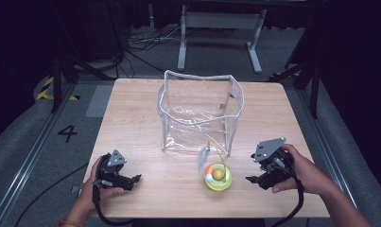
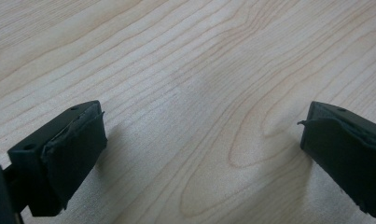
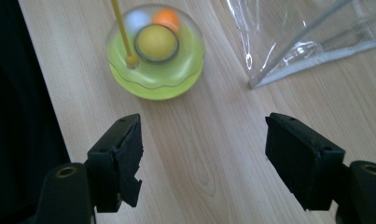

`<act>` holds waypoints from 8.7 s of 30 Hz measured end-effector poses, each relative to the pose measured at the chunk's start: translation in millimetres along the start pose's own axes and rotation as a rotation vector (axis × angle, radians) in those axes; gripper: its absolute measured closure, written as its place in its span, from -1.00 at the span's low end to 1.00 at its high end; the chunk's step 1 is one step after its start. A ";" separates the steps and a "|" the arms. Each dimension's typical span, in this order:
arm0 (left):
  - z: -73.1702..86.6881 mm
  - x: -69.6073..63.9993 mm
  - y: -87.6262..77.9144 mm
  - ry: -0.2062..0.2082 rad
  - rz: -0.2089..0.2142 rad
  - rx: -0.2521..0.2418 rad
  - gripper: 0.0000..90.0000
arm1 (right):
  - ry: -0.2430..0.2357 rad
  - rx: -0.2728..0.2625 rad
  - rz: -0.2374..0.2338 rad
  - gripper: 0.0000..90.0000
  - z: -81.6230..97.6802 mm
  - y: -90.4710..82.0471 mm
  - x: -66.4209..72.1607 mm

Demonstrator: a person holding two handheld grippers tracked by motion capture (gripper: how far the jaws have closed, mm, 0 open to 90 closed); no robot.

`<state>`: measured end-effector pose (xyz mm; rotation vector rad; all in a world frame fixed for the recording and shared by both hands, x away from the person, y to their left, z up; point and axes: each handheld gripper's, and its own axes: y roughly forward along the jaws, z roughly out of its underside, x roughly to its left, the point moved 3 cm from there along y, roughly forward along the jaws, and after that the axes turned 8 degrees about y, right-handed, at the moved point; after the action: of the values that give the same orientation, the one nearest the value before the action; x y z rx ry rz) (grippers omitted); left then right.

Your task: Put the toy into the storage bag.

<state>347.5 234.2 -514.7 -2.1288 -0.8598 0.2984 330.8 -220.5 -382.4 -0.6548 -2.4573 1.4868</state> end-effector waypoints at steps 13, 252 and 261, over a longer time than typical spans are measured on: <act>0.0 0.0 0.0 0.000 0.000 0.000 -0.99 | -0.078 0.024 -0.010 -0.34 -37.7 -1.8 15.8; -0.9 0.3 1.0 0.003 0.006 -0.004 -1.00 | 0.042 0.140 0.059 0.92 -187.5 5.9 -113.8; -0.9 0.2 1.0 0.001 0.007 -0.004 -1.00 | 0.040 0.093 0.091 0.67 -185.1 -2.3 -114.8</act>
<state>348.5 233.3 -514.8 -2.1354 -0.8533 0.2989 502.7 -128.5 -285.3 -0.7800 -2.3411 1.5944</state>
